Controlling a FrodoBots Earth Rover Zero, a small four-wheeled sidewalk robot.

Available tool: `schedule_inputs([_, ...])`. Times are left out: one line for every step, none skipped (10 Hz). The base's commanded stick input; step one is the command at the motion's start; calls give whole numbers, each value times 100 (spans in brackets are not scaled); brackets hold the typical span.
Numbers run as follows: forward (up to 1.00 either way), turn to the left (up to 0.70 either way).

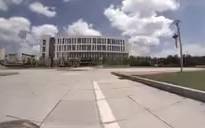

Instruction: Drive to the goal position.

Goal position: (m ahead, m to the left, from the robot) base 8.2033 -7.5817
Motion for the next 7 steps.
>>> schedule_inputs([70, 0])
schedule_inputs([70, 0])
schedule_inputs([70, 0])
schedule_inputs([70, 0])
schedule_inputs([70, 0])
schedule_inputs([70, 6])
schedule_inputs([70, 10])
